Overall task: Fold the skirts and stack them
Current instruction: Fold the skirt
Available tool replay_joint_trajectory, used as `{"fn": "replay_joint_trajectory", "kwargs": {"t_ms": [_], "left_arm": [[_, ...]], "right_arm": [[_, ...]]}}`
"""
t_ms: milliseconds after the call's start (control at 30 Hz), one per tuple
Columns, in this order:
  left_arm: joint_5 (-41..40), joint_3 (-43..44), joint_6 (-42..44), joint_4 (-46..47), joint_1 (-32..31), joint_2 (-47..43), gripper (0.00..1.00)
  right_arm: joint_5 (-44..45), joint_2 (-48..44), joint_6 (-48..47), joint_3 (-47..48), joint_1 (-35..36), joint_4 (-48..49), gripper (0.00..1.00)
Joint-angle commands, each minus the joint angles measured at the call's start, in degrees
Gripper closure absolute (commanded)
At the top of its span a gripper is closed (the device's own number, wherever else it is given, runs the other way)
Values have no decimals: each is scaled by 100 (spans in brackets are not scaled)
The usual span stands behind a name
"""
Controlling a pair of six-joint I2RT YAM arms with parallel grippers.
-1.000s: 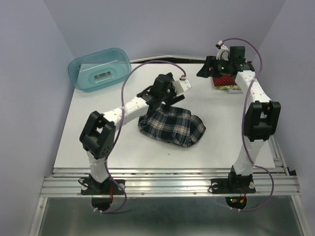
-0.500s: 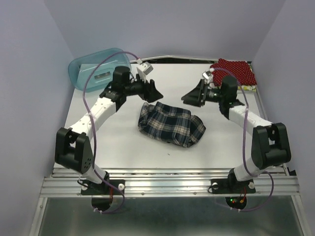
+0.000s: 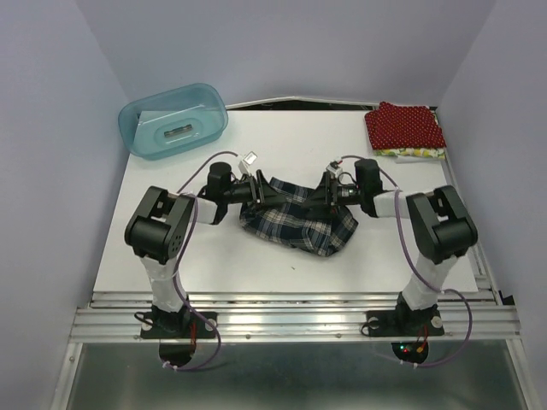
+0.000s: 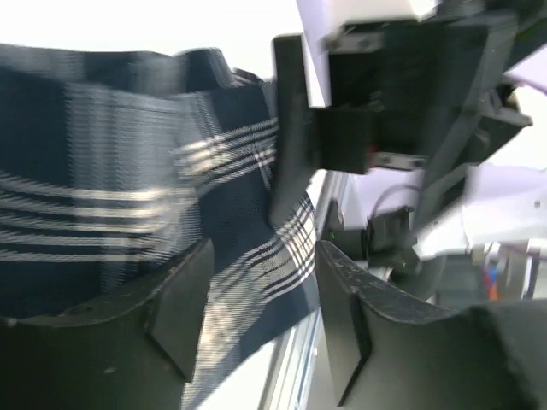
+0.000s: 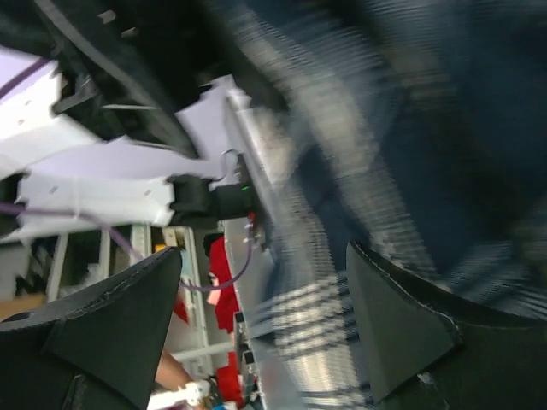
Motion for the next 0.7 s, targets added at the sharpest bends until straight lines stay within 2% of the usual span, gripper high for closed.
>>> {"fn": "replay_joint_trajectory", "kwargs": {"t_ms": [0, 33, 67, 167, 333, 467, 533, 567, 633, 667], "left_arm": [[-239, -155, -716, 902, 242, 648, 40], [-265, -155, -708, 911, 295, 736, 41], [-301, -155, -699, 912, 313, 824, 41], [-432, -172, -655, 912, 322, 913, 41], [-599, -85, -620, 964, 313, 1027, 42], [-591, 3, -375, 947, 313, 756, 42], [-503, 196, -94, 641, 313, 432, 41], [-477, 301, 386, 395, 313, 273, 39], [-520, 634, 1064, -588, 313, -52, 33], [-642, 732, 1390, -922, 313, -411, 26]], "right_arm": [[37, 1150, -1498, 477, -554, -1318, 18], [116, 1361, -1954, 966, -729, -1668, 19], [517, 1546, -2837, 1319, -783, -2820, 19], [950, 2100, -3434, 2355, -835, -3726, 19], [961, 2628, -3787, 3632, -836, -4378, 19], [838, 2638, -4014, 4336, -784, -4746, 18], [811, 2350, -4077, 4487, -714, -4897, 18], [776, 2191, -4086, 4452, -713, -4897, 17], [775, 1822, -4059, 4294, -713, -4880, 16], [819, 1420, -4059, 4241, -713, -4871, 16]]}}
